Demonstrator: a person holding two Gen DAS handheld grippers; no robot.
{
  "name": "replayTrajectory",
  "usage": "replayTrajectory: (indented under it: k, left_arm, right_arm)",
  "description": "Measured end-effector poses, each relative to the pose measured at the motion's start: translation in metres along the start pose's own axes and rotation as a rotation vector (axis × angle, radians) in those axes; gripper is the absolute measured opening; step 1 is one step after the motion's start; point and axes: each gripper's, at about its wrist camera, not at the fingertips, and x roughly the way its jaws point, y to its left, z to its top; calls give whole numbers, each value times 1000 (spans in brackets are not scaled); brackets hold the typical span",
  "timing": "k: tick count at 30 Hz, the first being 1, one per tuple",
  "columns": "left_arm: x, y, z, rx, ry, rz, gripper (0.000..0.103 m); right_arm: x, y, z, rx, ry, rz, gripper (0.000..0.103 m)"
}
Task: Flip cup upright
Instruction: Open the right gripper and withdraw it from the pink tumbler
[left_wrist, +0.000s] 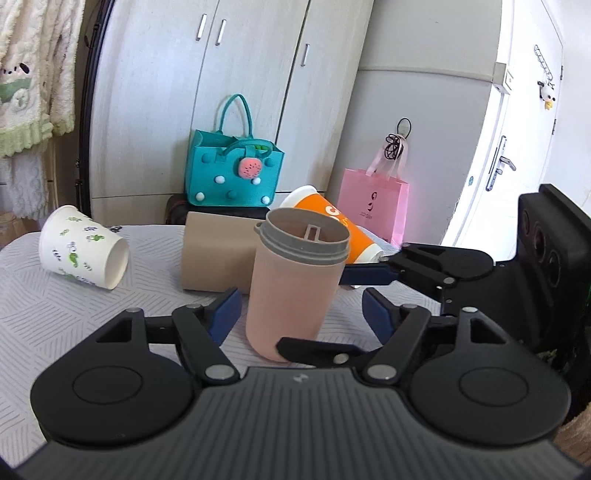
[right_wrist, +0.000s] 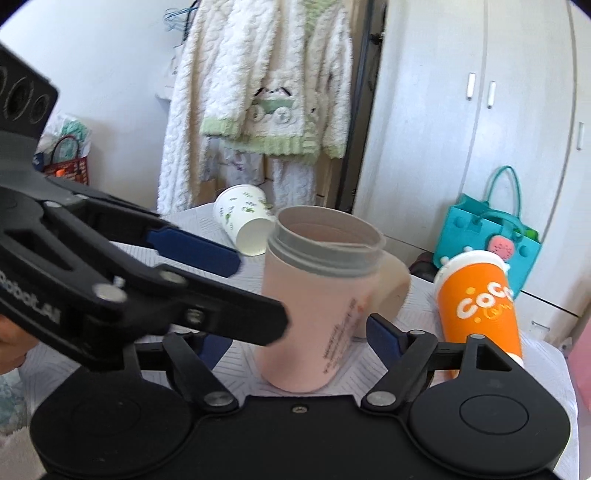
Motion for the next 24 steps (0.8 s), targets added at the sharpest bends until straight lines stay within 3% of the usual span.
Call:
replayTrajectory:
  k: [7, 12, 24]
  left_arm:
    - [-20, -3, -4, 7, -20, 43, 77]
    - [-33, -10, -15, -41, 27, 43, 78]
    - [-106, -52, -29, 24, -68, 237, 82]
  right_arm:
    - [-15, 0, -7, 43, -11, -33, 85]
    - [-42, 10, -19, 59, -42, -88, 85]
    - [-111, 33, -28, 146, -114, -225, 90]
